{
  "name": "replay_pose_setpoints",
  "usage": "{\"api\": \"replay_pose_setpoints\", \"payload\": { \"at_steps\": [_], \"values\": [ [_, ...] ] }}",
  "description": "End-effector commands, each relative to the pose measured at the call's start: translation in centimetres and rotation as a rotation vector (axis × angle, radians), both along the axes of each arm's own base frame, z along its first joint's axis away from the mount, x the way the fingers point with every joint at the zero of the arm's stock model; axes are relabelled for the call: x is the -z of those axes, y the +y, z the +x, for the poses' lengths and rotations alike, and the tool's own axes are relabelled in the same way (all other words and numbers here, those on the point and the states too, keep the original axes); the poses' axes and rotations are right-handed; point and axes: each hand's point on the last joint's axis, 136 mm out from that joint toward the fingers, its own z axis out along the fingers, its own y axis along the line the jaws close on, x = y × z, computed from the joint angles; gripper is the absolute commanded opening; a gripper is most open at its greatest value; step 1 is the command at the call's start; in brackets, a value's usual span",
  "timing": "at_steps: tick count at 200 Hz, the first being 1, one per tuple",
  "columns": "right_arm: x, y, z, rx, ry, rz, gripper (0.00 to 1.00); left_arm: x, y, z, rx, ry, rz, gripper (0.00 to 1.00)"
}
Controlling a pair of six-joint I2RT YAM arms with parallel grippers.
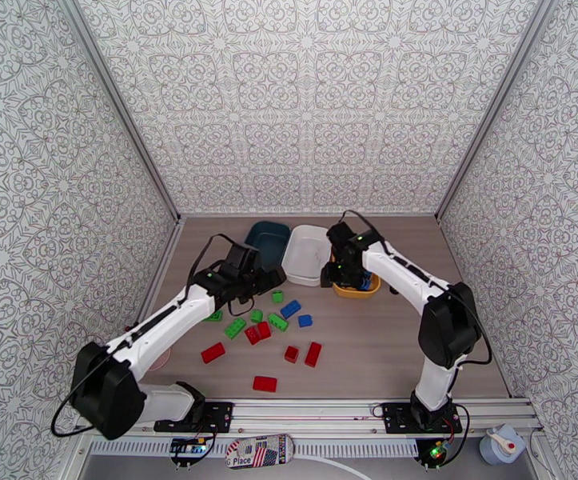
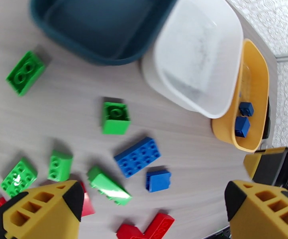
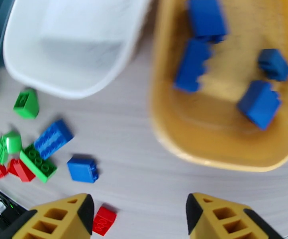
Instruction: Sort the legos into containers by color
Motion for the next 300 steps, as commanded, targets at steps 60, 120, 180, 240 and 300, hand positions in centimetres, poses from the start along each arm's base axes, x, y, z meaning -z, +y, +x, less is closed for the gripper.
{"api": "replay_pose_setpoints", "payload": {
  "at_steps": [60,120,180,240,300],
  "values": [
    [3.4,6.5,-4.3,-0.187,0.05,-0.022,0.7,3.0,4.7,-4.0,-0.141,0.078,0.021,0.99],
    [6.6,7.2,-6.0,-0.238,0.111,-0.077,0.7,4.3,6.1,-5.9,-0.19,0.109,0.018,0.99],
    [9.4,7.6,-5.9,-0.227,0.161,-0.098,0.68,4.0,5.8,-5.5,-0.19,0.105,0.01,0.99],
    [11.0,8.4,-5.8,-0.223,0.186,-0.097,0.64,3.8,5.4,-4.8,-0.176,0.107,0.014,0.99],
    [11.9,8.3,-5.7,-0.209,0.191,-0.117,0.56,3.7,5.0,-4.3,-0.168,0.109,0.015,0.99]
  ]
}}
